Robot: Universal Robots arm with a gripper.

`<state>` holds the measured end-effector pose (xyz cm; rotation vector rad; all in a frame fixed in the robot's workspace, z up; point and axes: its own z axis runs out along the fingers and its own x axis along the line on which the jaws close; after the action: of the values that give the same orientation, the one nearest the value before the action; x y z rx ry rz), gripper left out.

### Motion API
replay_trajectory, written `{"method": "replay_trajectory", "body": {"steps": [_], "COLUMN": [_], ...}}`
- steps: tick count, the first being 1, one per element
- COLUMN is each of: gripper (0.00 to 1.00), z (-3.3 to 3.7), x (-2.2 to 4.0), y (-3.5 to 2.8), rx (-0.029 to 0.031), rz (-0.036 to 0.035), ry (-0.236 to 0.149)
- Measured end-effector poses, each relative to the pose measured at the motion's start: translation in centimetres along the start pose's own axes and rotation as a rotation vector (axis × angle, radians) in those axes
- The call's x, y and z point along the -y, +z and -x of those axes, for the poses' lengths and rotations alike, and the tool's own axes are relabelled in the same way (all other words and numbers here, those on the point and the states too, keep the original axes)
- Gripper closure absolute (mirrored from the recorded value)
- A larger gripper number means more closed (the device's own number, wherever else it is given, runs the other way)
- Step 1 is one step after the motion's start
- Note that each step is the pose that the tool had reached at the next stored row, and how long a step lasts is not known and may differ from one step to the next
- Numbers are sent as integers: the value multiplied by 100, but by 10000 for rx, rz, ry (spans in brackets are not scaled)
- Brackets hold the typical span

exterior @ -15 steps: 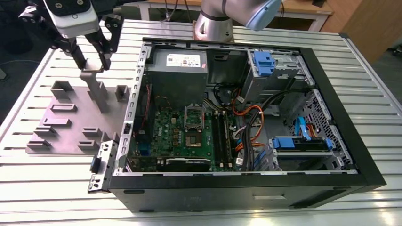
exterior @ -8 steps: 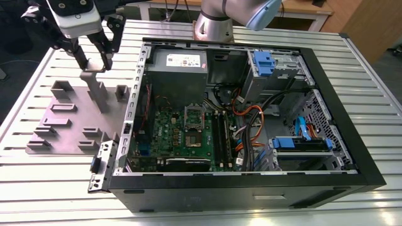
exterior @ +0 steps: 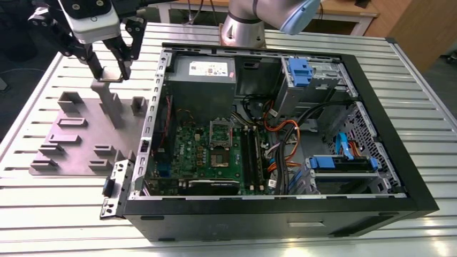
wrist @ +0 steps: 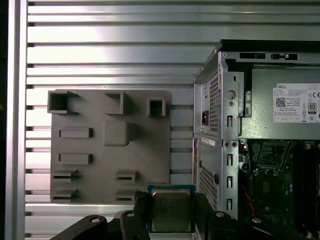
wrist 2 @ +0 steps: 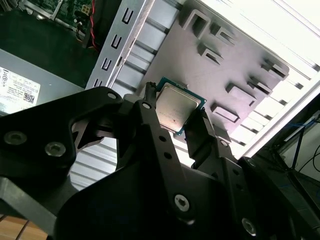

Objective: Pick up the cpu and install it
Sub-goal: 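Pick up the cpu and move it towards the insertion slot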

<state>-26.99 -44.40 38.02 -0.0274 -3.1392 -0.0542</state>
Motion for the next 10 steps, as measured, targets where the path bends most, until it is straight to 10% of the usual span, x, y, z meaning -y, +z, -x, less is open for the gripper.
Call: {"method": "replay_trajectory", "body": {"steps": [10], "gripper": [53], "z": [36], "x": [-1], "y": [-1], "rx": [-1], "rz": [-1], "ry": [0]}}
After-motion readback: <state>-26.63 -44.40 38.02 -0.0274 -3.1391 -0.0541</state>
